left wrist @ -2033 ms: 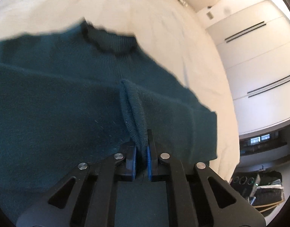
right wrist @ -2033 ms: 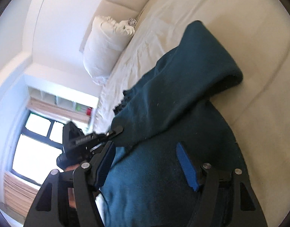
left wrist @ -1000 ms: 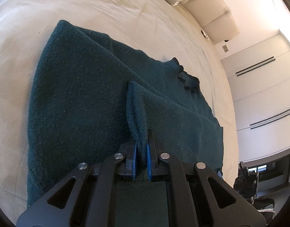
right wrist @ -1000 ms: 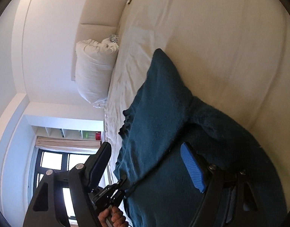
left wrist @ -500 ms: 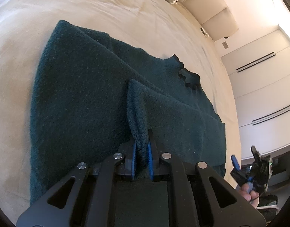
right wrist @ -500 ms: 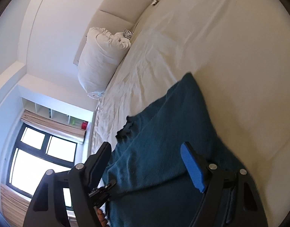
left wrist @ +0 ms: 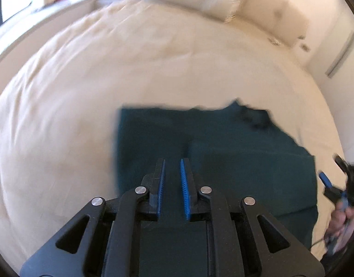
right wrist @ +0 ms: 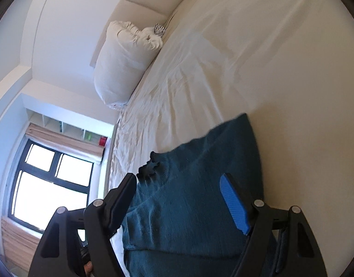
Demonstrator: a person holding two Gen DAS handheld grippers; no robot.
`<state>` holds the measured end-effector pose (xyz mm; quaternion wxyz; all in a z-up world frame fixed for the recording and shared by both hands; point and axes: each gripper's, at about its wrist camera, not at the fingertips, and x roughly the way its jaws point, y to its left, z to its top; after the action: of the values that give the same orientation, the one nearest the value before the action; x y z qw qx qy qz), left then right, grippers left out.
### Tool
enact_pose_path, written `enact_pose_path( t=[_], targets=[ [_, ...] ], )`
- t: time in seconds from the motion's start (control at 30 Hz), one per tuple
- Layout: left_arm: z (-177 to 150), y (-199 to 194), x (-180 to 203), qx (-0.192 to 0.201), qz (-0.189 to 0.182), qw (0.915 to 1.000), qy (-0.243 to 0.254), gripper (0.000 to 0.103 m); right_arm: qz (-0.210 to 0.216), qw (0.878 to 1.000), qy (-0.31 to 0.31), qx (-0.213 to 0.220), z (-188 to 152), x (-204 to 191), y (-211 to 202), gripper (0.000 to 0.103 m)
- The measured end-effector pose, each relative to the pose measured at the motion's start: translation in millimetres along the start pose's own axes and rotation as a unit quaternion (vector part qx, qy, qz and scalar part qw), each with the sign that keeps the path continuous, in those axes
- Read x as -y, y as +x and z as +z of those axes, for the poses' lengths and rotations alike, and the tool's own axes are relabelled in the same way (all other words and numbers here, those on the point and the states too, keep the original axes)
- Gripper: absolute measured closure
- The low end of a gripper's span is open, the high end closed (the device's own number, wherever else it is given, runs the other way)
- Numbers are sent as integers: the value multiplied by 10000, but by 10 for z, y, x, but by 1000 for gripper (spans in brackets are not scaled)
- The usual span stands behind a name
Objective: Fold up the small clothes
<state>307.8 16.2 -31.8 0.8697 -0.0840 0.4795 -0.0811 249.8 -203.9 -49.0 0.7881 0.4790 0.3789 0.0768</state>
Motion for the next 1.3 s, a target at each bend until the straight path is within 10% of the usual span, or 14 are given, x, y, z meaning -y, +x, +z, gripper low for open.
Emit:
enact_pose_path(
  t=[0.1, 0.2, 0.8, 1.03, 1.2, 1.3],
  targets=[
    [15, 278, 335, -67, -783, 9953, 560, 90, 75, 9999, 115, -98, 145, 91, 161, 25],
    [-82, 779, 474, -609, -675, 9921, 869, 90, -51, 9990, 218, -398, 220, 272, 373, 31],
    [-219, 814, -179, -345, -2240, 9737, -229, 90, 486, 9927, -179, -1085, -187, 264, 118, 29],
    [-309, 469, -615, -323, -2414, 9679, -627, 90, 729, 9912, -91, -1101, -480, 503, -202, 36],
    [-139, 141, -1083, 394, -2520, 9603, -1132, 90, 1107, 9906, -129, -791, -565, 419, -633, 30],
    [-73, 326, -1186, 174, -2203, 9677, -1209, 90, 1075, 9914, -102, -737, -574, 405, -620, 30]
  ],
)
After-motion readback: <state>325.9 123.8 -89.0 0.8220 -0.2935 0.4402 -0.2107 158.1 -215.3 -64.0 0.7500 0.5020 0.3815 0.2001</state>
